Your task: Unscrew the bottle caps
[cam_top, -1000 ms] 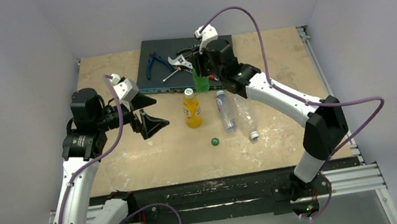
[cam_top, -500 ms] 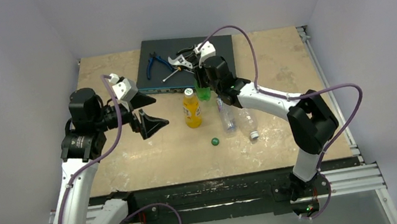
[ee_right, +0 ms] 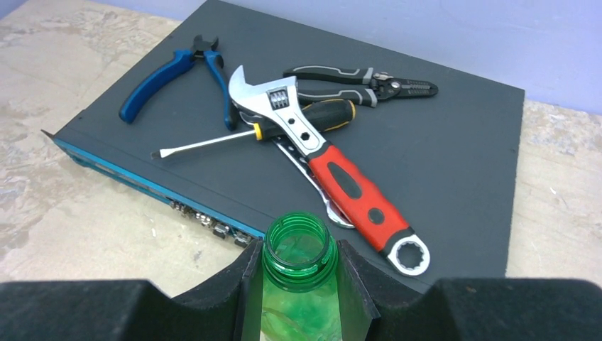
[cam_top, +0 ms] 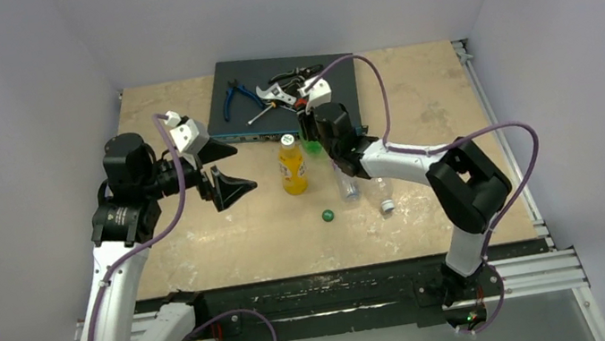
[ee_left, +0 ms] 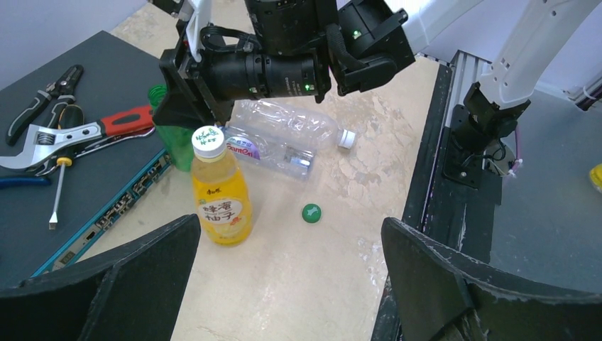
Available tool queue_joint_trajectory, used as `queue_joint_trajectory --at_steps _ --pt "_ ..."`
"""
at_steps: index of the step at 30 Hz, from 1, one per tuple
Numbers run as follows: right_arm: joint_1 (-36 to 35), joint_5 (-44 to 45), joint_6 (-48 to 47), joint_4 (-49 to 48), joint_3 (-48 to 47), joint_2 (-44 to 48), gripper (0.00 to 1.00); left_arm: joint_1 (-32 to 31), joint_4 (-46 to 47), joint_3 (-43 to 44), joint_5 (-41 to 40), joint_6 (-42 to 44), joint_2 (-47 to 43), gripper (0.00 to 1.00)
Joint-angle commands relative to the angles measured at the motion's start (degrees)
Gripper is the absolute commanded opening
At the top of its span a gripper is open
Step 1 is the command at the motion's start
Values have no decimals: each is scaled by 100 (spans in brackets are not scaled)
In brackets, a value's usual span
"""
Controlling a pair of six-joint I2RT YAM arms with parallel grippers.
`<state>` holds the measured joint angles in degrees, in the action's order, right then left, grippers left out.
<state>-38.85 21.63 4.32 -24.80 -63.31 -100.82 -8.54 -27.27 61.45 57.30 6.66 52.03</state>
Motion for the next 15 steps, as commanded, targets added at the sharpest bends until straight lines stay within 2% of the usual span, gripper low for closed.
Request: queue_joint_trajectory --at_steps 1,7,10,15 --pt "-168 192 -168 -535 -12 -202 0 -8 196 184 159 49 -9 100" --pt "-259 217 -87 -592 -17 -358 0 -8 222 175 183 60 -26 100" --pt "-265 232 -71 -614 25 -348 5 -8 230 162 211 60 -33 100" --pt "-272 217 -56 -623 62 -272 38 -8 270 139 229 49 -60 100"
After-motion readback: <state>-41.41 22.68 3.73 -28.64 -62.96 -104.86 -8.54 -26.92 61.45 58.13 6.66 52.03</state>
